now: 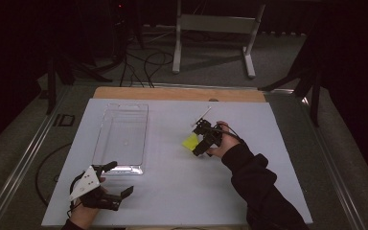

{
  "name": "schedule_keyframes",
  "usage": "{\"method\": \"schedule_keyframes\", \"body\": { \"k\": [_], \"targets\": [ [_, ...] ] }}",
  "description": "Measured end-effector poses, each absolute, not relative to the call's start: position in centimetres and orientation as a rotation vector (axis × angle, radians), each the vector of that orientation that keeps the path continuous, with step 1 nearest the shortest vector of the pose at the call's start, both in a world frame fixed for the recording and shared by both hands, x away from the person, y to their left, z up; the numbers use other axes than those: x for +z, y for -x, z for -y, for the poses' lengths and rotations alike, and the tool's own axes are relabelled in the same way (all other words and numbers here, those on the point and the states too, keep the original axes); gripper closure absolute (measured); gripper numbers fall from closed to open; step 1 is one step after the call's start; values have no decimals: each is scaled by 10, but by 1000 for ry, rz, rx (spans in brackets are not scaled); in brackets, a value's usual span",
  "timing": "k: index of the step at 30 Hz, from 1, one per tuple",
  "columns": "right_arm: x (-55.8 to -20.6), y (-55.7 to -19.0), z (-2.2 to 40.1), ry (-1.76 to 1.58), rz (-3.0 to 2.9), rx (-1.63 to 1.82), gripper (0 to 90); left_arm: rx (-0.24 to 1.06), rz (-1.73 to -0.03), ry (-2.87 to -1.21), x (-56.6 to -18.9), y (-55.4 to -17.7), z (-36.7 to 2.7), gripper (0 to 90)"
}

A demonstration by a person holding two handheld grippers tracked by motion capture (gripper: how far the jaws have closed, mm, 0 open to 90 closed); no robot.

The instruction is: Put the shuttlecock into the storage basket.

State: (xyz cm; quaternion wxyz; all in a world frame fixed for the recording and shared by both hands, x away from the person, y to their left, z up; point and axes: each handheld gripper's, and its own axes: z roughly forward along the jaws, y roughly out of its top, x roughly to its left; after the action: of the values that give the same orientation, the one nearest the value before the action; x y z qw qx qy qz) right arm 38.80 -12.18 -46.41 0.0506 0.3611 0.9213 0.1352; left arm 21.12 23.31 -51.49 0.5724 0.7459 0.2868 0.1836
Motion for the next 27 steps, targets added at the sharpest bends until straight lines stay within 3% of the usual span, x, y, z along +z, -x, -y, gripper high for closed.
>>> {"method": "schedule_keyframes", "body": {
  "k": [10, 19, 24, 27],
  "targets": [
    [-479, -391, 121, -1199, -2784, 469, 222, 428, -670, -1752, -515, -211, -233, 3],
    [-491, -393, 120, -1288, -2801, 408, 423, 426, -668, -1755, -515, -212, -233, 3],
    [-494, -394, 119, -1299, -2812, 380, 439, 427, -668, -1756, -515, -212, -233, 3],
    [-499, -395, 118, -1321, -2825, 349, 494, 427, -668, -1756, -515, -212, -233, 3]
  ]
}}
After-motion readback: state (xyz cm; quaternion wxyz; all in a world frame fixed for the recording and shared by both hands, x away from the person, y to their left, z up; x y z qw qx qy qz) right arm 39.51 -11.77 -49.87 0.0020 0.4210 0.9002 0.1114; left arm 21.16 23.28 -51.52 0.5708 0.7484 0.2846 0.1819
